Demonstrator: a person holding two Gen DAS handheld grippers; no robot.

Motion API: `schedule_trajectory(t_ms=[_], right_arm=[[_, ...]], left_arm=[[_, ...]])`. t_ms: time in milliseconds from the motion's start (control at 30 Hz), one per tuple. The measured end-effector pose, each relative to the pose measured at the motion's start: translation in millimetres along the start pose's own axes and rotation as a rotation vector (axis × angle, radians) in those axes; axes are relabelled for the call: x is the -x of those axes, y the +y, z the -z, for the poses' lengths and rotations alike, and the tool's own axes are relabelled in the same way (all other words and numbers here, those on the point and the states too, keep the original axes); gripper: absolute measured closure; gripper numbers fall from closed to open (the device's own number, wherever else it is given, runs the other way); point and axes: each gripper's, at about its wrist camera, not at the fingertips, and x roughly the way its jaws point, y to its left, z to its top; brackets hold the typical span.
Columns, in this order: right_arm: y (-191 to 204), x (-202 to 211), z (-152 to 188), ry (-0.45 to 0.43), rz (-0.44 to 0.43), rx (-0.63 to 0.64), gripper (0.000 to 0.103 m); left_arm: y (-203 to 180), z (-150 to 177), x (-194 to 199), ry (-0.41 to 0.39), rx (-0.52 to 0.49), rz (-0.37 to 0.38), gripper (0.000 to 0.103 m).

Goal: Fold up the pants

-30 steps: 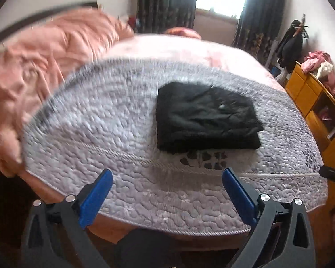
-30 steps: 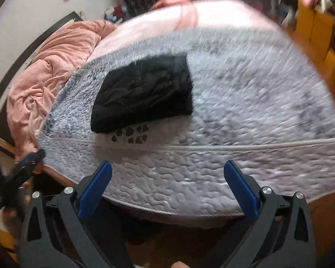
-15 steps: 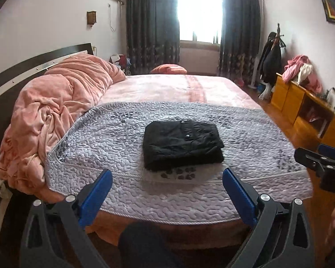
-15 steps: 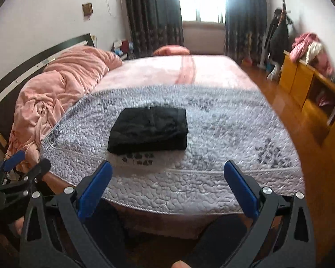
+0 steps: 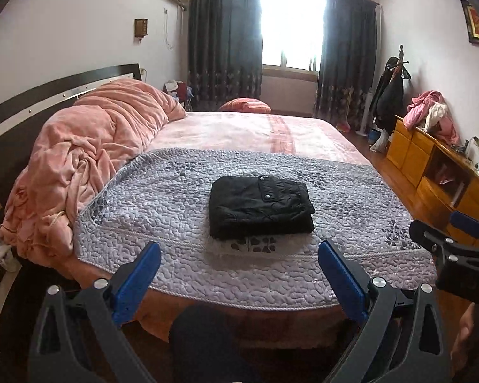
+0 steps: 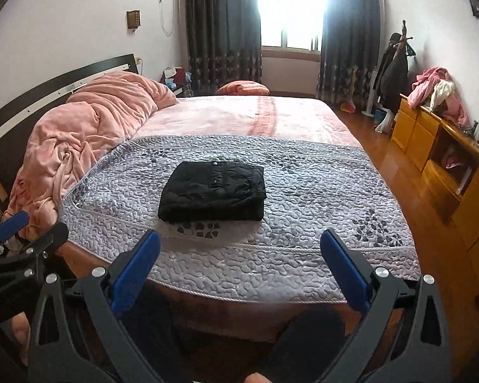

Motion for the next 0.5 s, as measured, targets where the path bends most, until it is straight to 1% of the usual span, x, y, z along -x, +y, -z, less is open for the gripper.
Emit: schedule_trajectory(t_ms=[167, 333, 500], right_arm=[[2.5, -1.8, -3.8, -0.01, 0.017, 0.012, 0.003], [3.1, -4.4, -10.9, -0.019, 0.02, 0.015, 0.003], [4.8, -12.8, -14.2, -0.008, 0.018, 0.021, 0.003]], left_arm=[[2.3, 0.1, -7.9, 0.018, 0.01, 0.001, 0.004], [-0.4, -3.1, -13.0, 0.019, 0.009, 0.006, 0.004], [-0.5, -6.1, -20.5, 0.033, 0.017, 0.022, 0.004]])
